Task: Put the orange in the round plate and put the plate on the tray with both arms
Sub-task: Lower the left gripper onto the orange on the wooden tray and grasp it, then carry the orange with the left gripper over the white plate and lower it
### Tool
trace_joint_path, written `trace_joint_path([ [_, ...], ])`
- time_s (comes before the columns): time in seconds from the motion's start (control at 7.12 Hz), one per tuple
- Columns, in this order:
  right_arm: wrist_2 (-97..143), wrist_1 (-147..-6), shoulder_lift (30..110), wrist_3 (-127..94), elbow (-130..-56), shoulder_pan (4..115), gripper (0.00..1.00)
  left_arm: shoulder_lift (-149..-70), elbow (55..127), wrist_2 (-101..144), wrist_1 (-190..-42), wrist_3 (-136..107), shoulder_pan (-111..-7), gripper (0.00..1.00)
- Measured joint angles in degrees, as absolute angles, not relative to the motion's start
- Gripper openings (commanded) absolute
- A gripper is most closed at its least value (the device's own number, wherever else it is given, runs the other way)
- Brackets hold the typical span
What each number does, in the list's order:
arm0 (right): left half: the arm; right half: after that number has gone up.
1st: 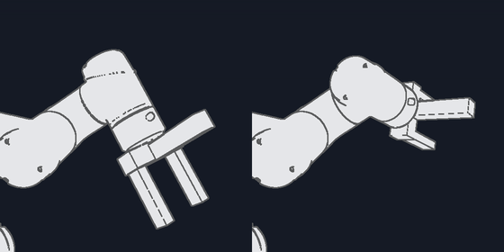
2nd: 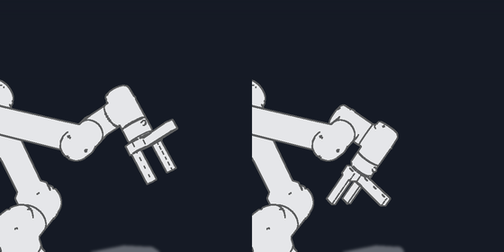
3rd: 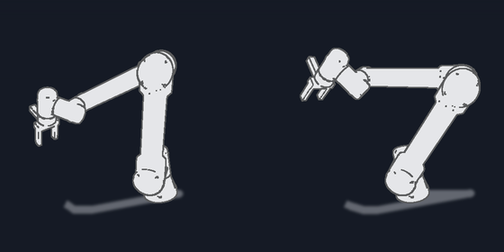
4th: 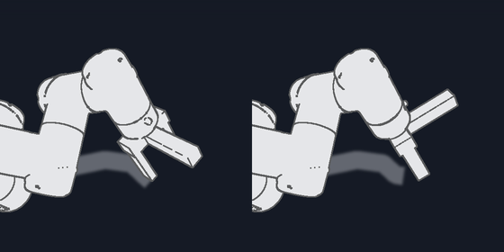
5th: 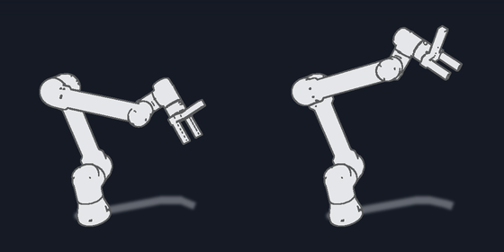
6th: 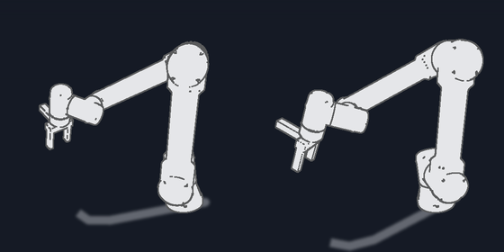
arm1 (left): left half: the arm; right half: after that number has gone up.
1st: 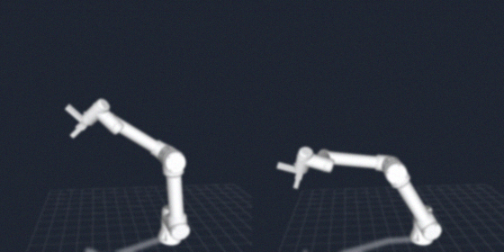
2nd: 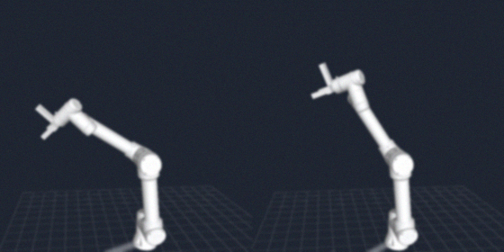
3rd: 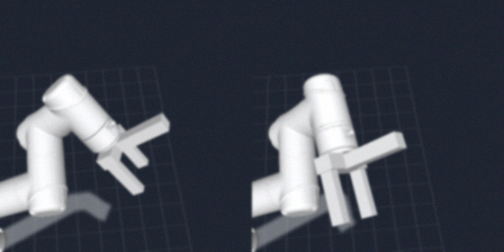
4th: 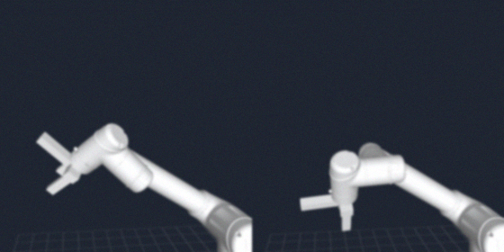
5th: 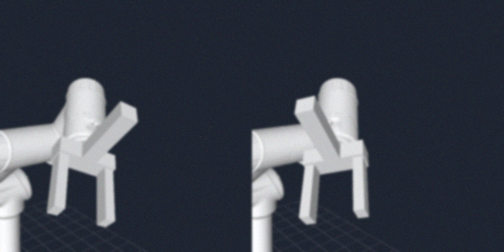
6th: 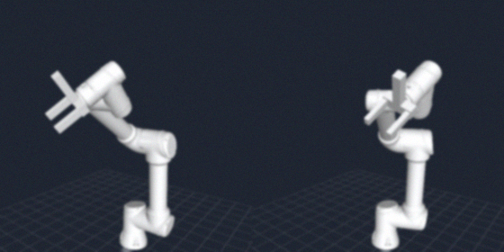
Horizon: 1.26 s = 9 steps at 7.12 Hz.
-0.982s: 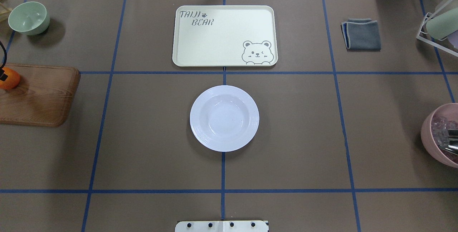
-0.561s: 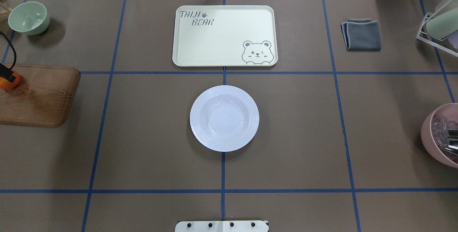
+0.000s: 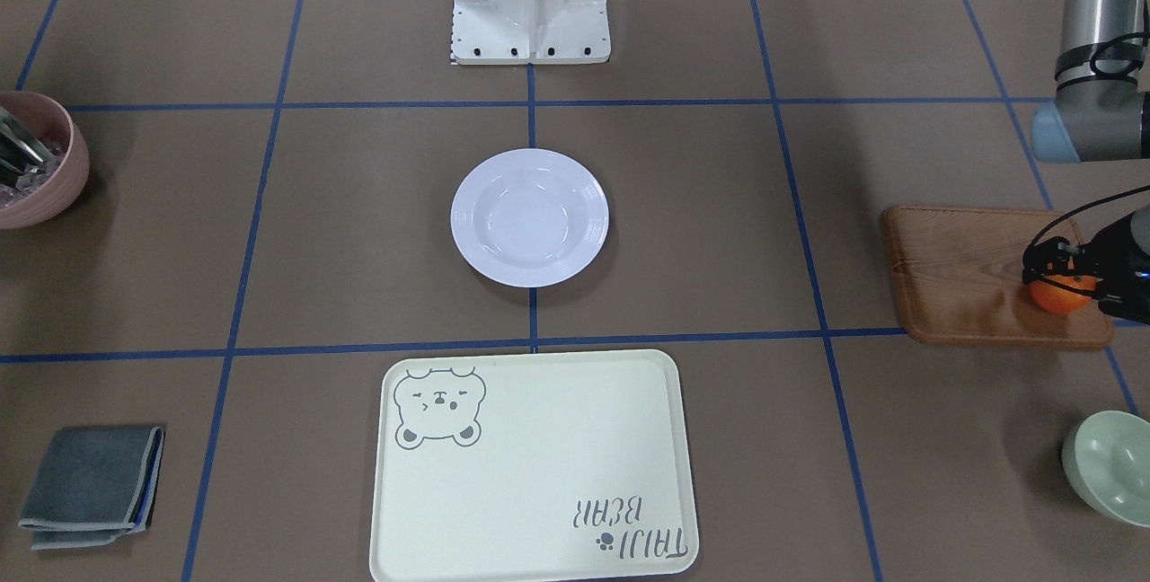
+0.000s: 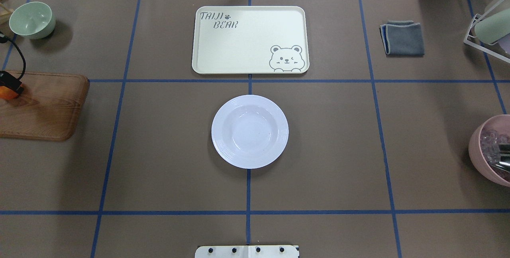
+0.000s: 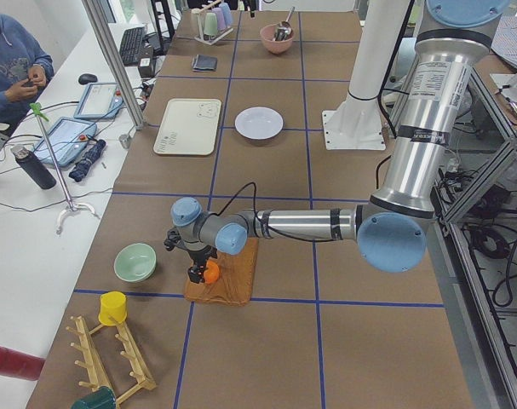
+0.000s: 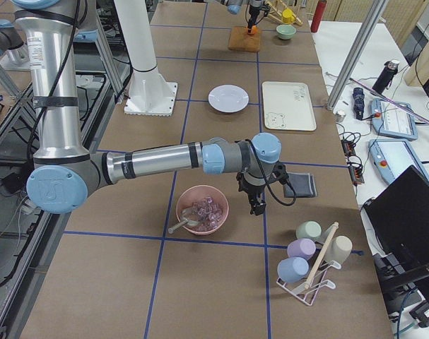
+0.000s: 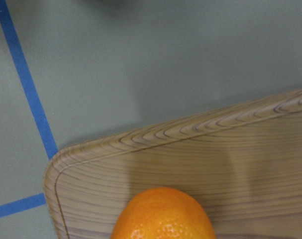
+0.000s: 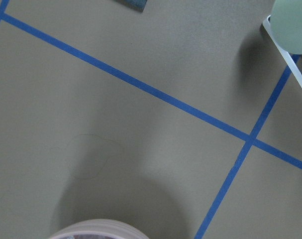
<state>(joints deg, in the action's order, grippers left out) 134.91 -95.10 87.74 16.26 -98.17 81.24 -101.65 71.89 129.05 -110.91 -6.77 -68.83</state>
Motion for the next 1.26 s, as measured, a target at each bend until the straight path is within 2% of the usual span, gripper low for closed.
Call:
trace_joint_path([
  [0.14, 134.9, -95.1, 87.7, 16.1, -98.2, 81.1, 1.00, -101.7, 71.6, 129.0, -110.9, -6.8, -68.8, 0.25],
  [0.28, 134.9, -95.1, 87.6, 15.8, -98.2, 81.0, 1.00, -101.8, 71.4, 129.0, -110.9, -6.7, -68.8, 0.00],
  [0.56, 134.9, -95.1, 87.5, 15.2, -98.2, 80.7, 1.00, -102.7, 71.4, 129.2, -110.5, -7.9, -68.7, 0.00],
  [0.84, 134.9, -95.1, 87.0, 14.8, -98.1, 80.3, 1.00, -105.6, 75.0, 131.0, -109.4, -18.5, -68.7, 0.00],
  [1.26, 135.1, -94.4, 86.3, 12.4, -98.0, 79.0, 1.00, -111.1, 90.0, 132.4, -100.4, -42.0, -60.8, 0.00],
])
